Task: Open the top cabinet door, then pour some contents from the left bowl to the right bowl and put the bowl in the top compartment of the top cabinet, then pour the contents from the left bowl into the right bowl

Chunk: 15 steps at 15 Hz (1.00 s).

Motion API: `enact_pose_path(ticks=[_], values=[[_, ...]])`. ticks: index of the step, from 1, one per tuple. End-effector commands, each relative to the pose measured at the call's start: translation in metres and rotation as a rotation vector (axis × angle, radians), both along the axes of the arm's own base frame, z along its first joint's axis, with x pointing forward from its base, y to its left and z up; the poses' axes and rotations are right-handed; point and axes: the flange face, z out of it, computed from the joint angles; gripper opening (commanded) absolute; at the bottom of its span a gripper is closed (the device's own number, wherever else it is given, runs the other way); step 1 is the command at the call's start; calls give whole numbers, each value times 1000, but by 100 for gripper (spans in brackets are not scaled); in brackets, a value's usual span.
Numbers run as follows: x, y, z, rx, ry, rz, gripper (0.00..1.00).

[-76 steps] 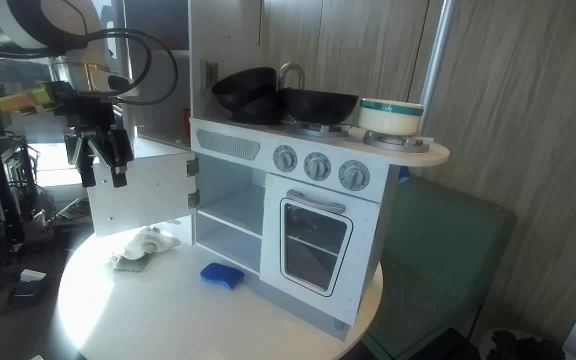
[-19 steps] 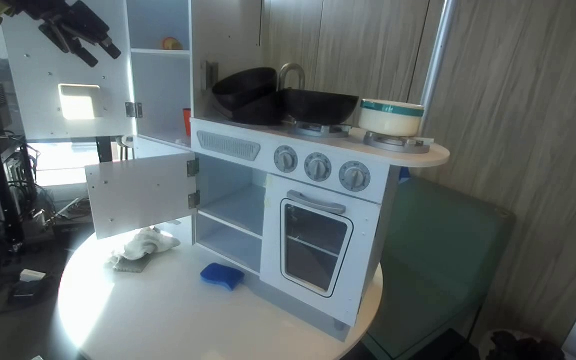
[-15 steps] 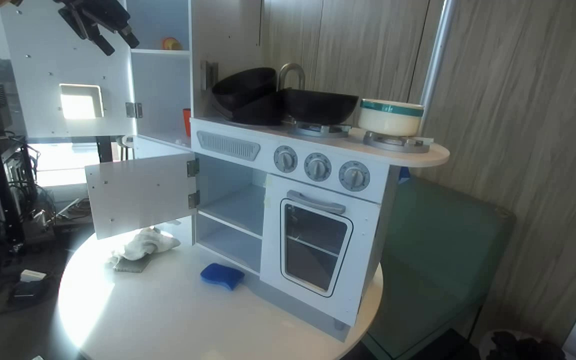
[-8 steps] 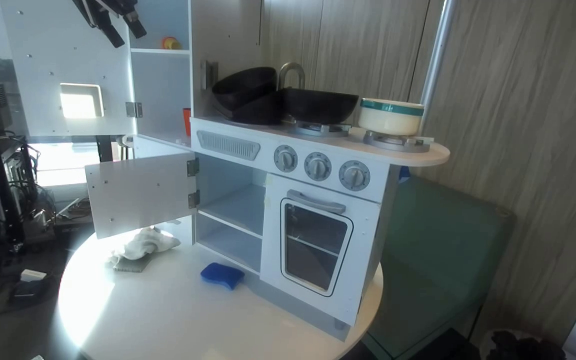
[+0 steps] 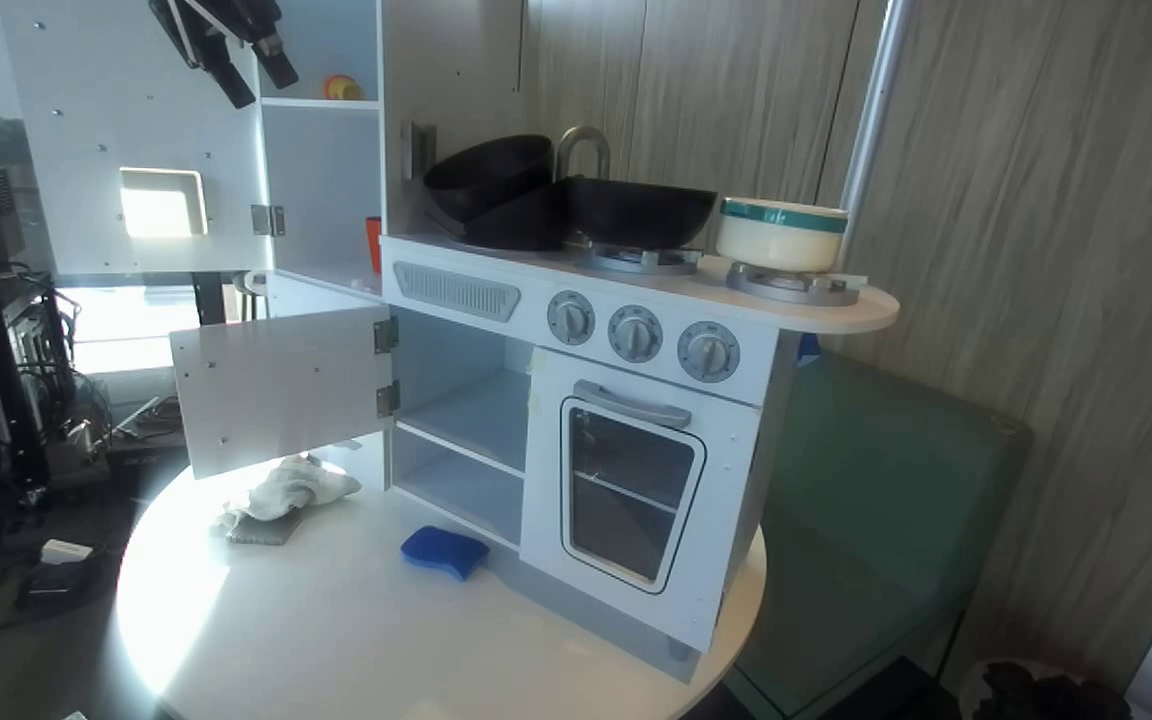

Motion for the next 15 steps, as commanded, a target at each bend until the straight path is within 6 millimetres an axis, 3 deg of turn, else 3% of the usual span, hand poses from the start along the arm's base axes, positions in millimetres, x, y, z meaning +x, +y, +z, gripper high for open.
enact_pose_path(ticks=[1, 8, 15], values=[[9, -5, 0, 14, 9, -44, 100], [41, -66, 9, -2, -45, -218, 100], [102, -110, -4, -74, -135, -275, 100]])
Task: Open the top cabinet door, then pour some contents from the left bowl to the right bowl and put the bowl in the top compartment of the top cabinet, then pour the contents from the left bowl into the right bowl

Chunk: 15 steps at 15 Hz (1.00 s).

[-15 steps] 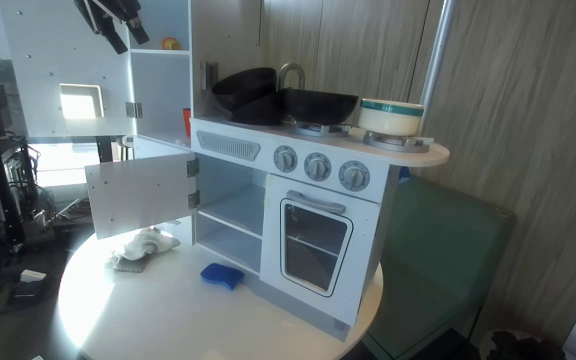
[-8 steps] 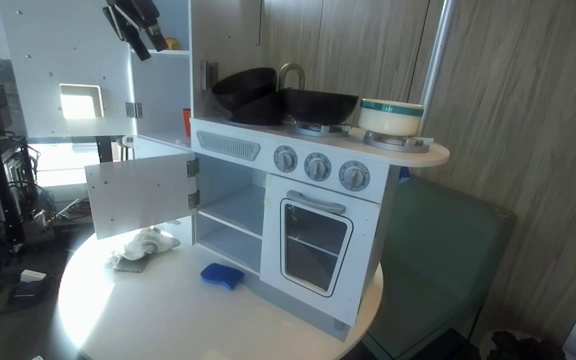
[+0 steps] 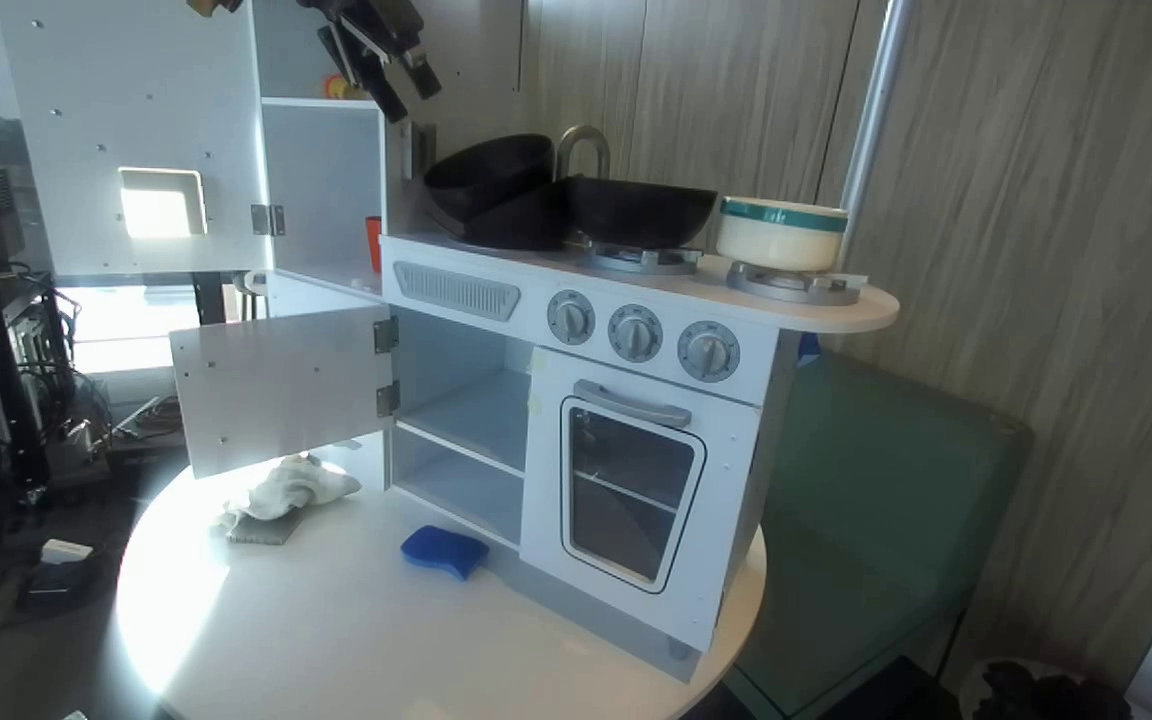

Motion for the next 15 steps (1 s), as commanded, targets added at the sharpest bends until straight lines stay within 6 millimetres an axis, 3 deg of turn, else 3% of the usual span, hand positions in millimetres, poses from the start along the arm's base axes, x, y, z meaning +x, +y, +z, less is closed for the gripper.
enact_pose_path(ticks=[1, 10, 15], values=[[38, -14, 0, -39, -73, 6, 100], [84, -74, -9, -47, -150, 179, 100], [116, -74, -13, -52, -128, 300, 100]])
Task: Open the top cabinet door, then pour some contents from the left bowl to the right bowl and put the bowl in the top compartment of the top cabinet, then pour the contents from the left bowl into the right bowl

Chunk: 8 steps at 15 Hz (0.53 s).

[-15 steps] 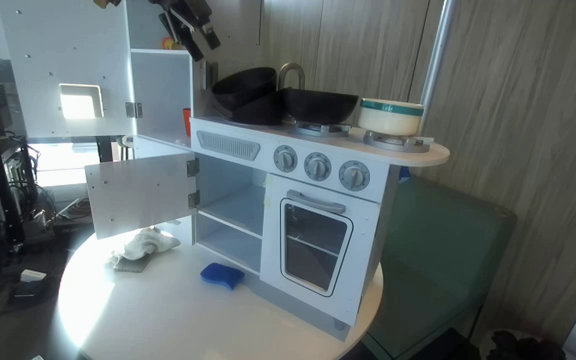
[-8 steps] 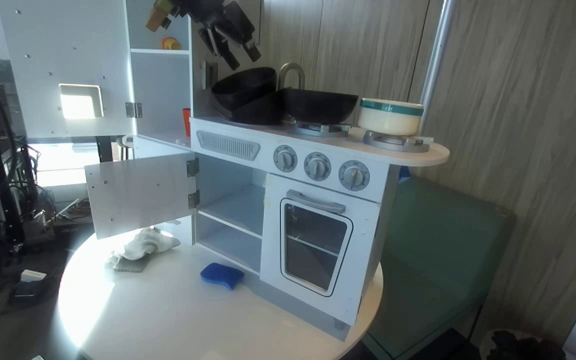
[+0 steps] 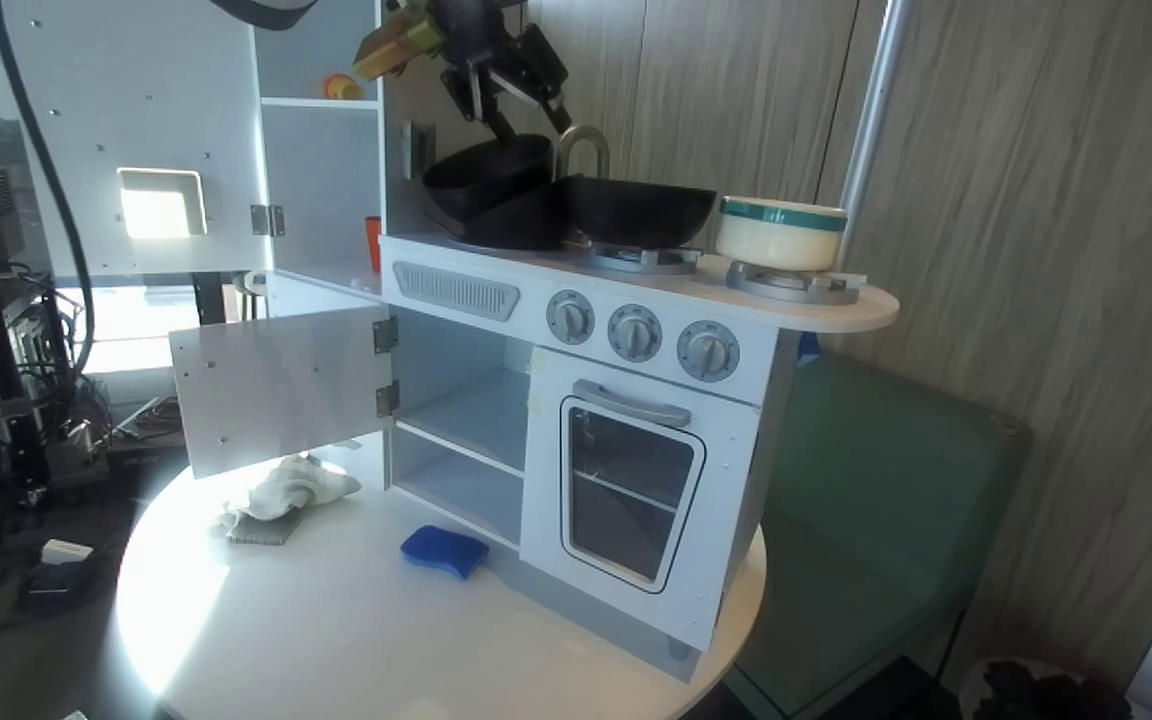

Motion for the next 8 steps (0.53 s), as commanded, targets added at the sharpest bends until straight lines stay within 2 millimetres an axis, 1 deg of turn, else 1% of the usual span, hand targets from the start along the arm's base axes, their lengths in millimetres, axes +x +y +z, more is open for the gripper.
enact_pose_path(ticks=[1, 3, 8], values=[[28, 7, 9, -17, 4, 102, 100], [40, 8, 7, -28, 29, 132, 100], [64, 0, -3, -38, 76, 187, 100]])
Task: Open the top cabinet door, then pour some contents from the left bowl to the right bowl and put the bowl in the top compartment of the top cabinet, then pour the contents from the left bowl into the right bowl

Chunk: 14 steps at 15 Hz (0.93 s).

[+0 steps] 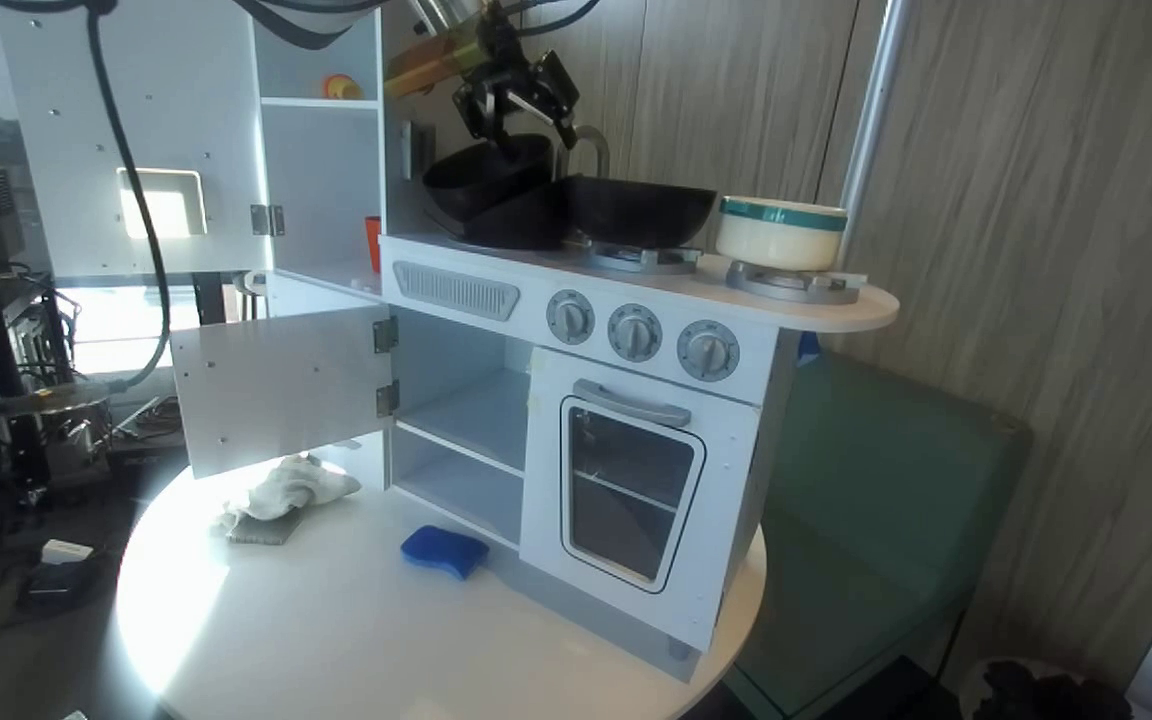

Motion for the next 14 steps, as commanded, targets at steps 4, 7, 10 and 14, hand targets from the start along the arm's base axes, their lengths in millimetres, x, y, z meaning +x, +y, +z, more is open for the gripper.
enact_pose_path(ticks=[4, 7, 10, 14], values=[[21, -8, 10, 1, 16, 67, 58], [19, -11, 10, 14, 16, 68, 33], [18, -15, 7, 27, 23, 56, 11], [15, -17, 9, 29, 31, 38, 0]])
